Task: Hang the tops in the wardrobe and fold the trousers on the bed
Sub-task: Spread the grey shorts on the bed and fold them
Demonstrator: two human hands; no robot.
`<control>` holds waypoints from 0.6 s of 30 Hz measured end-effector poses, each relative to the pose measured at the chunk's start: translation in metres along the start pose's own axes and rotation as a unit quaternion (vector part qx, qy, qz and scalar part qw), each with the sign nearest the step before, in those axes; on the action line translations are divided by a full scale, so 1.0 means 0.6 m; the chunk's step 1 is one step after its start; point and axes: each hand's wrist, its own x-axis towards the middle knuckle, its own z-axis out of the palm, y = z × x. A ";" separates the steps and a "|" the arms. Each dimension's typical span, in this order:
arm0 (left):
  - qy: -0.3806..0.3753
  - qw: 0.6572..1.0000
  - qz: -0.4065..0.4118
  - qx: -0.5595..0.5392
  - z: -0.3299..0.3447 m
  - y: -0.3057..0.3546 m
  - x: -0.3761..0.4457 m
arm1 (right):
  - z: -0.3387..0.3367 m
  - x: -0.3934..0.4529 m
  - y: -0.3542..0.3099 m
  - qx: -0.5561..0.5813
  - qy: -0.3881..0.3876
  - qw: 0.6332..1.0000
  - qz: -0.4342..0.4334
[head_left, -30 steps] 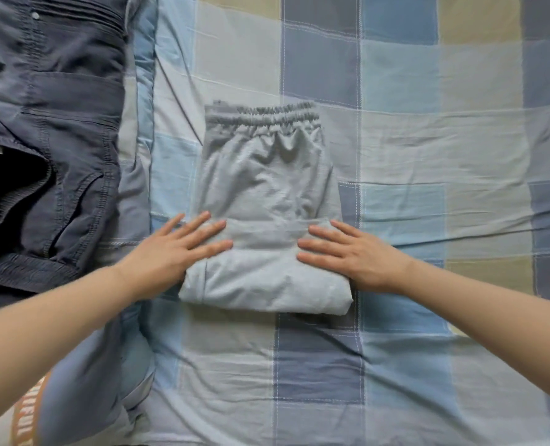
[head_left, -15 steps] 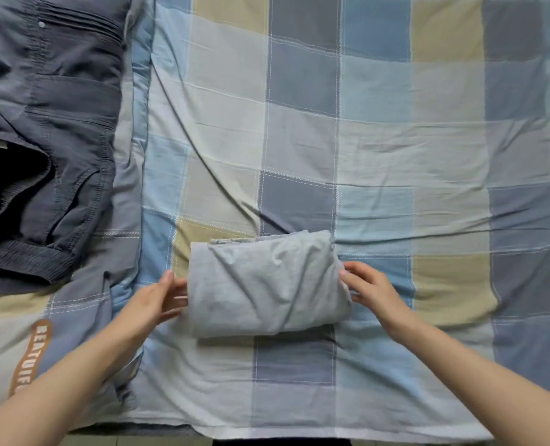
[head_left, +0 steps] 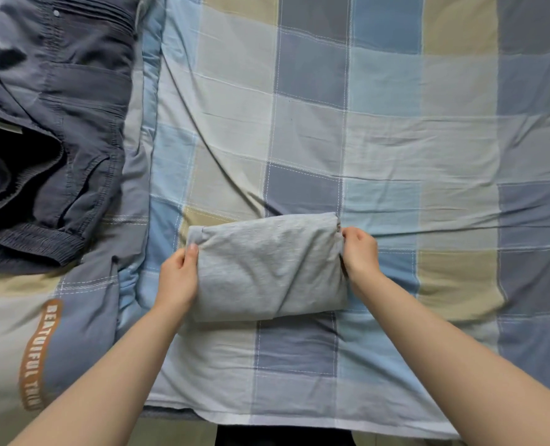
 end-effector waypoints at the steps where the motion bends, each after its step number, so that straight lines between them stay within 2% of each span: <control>1: 0.008 1.000 -0.006 -0.016 0.009 0.006 0.004 | 0.007 -0.002 -0.006 0.017 -0.002 1.000 0.008; 3: 0.001 0.999 -0.004 -0.042 0.023 0.020 0.005 | 0.023 -0.023 -0.014 -0.002 -0.031 0.999 -0.037; 6: 0.018 0.999 0.047 0.003 0.036 0.021 0.008 | 0.036 -0.048 0.004 -0.152 -0.059 0.978 -0.128; 10: 0.048 0.997 0.021 0.052 0.042 0.012 0.026 | 0.030 -0.021 0.014 -0.173 -0.068 0.978 -0.099; 14: 0.155 0.984 -0.078 -0.033 0.042 0.014 0.021 | 0.030 -0.012 0.014 -0.140 -0.065 0.984 -0.090; 16: 0.131 0.986 -0.096 -0.038 0.039 0.007 -0.005 | 0.022 -0.023 0.025 -0.136 -0.092 0.984 -0.062; 18: 0.056 0.996 -0.068 -0.022 0.042 0.002 -0.035 | 0.010 -0.037 0.039 -0.181 -0.120 0.973 -0.079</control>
